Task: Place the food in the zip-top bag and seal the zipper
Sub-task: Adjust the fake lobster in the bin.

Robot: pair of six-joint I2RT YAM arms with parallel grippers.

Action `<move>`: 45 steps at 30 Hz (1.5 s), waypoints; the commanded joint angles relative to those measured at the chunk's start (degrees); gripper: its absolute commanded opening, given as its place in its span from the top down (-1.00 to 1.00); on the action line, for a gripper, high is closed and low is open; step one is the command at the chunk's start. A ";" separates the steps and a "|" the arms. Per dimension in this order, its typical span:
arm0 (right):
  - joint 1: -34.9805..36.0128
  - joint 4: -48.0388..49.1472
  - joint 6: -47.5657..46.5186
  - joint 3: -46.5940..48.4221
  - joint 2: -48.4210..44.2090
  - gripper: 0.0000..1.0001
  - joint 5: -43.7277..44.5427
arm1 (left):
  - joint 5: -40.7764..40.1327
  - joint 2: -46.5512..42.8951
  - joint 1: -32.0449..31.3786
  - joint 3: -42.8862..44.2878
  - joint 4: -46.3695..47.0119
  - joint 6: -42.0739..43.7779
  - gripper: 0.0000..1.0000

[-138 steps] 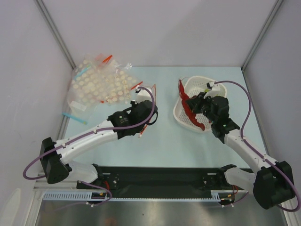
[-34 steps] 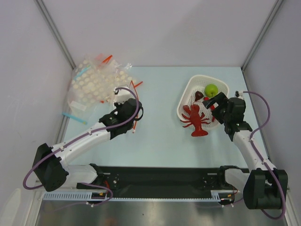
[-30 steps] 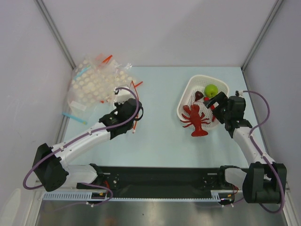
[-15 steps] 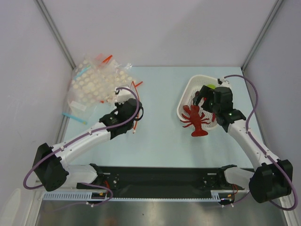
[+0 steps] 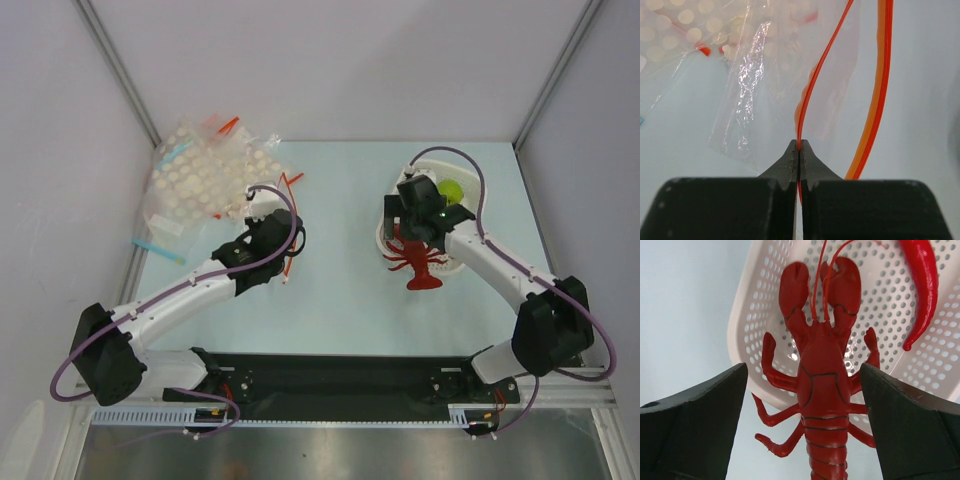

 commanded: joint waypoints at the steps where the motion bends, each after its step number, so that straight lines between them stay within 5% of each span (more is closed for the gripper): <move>1: 1.84 -7.33 -3.01 4.61 3.14 -0.96 4.23 | 0.38 -0.73 0.06 1.01 1.08 0.78 0.99; 14: 3.51 -13.75 -1.16 7.70 14.48 -0.78 6.43 | 0.30 -0.99 0.06 0.92 1.08 0.87 0.99; 17: 3.08 -13.84 -1.16 7.87 14.84 -0.47 6.69 | 0.38 -0.90 0.06 0.92 1.08 0.87 0.99; 21: 2.55 -13.67 -1.16 7.87 14.14 0.31 6.87 | 0.47 -0.91 0.06 0.92 1.17 0.95 0.99; 30: 0.62 -6.64 -1.08 3.49 2.11 0.91 3.98 | 0.47 -0.90 0.06 0.92 1.17 0.95 0.99; 45: -4.13 3.11 -0.20 -3.02 -10.11 0.96 -6.91 | 0.56 -0.82 0.06 0.83 1.43 1.13 0.99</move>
